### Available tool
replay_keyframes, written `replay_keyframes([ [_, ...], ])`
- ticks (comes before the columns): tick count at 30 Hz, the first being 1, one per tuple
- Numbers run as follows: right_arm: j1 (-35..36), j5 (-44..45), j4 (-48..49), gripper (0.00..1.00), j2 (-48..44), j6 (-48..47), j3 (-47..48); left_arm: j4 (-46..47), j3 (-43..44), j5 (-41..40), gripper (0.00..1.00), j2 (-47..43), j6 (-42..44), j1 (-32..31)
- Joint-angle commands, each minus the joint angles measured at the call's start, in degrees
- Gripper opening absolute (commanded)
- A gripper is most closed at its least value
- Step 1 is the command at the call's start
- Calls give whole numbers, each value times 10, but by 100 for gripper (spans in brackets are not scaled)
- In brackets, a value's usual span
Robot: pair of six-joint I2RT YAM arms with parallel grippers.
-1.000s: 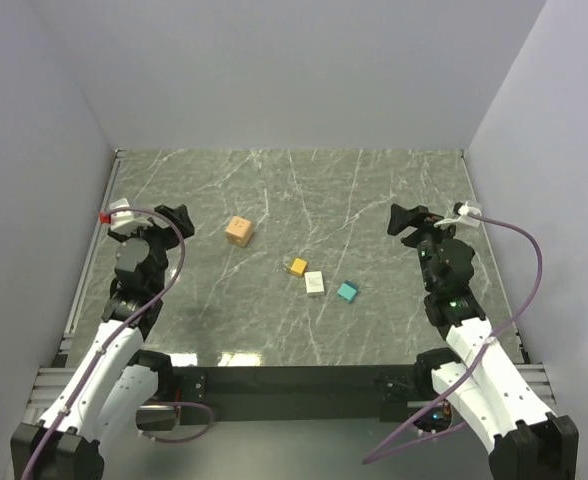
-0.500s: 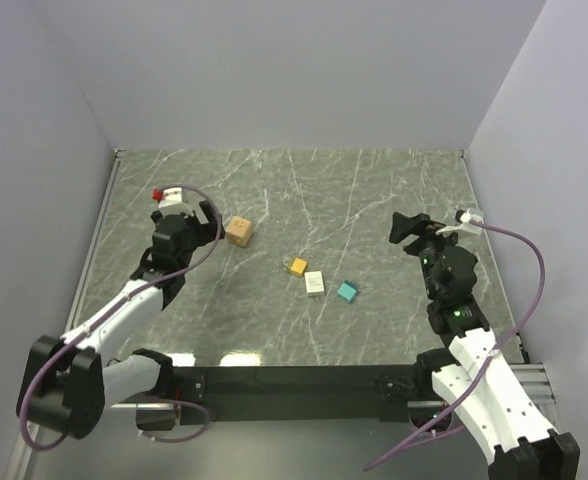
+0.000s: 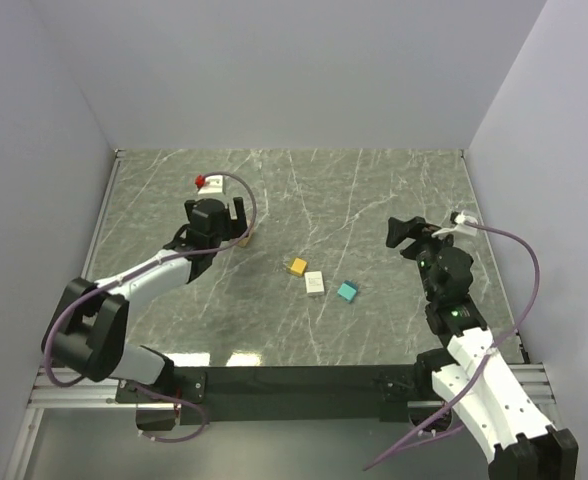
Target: Insert the plug
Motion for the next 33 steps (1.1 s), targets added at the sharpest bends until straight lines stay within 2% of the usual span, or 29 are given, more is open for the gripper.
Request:
replay_keyframes([
  [1, 4, -26, 25, 87, 27, 2, 11, -29, 44, -58, 93, 34, 7, -12],
  [8, 5, -45, 45, 86, 71, 6, 22, -40, 85, -84, 93, 99, 12, -26],
  [13, 15, -44, 51, 86, 90, 5, 29, -34, 97, -44, 84, 132, 16, -27],
  [23, 31, -31, 36, 85, 115, -2, 49, -41, 121, -18, 81, 176, 22, -28],
  [33, 64, -34, 30, 83, 145, -16, 65, -36, 109, 16, 51, 177, 35, -47],
])
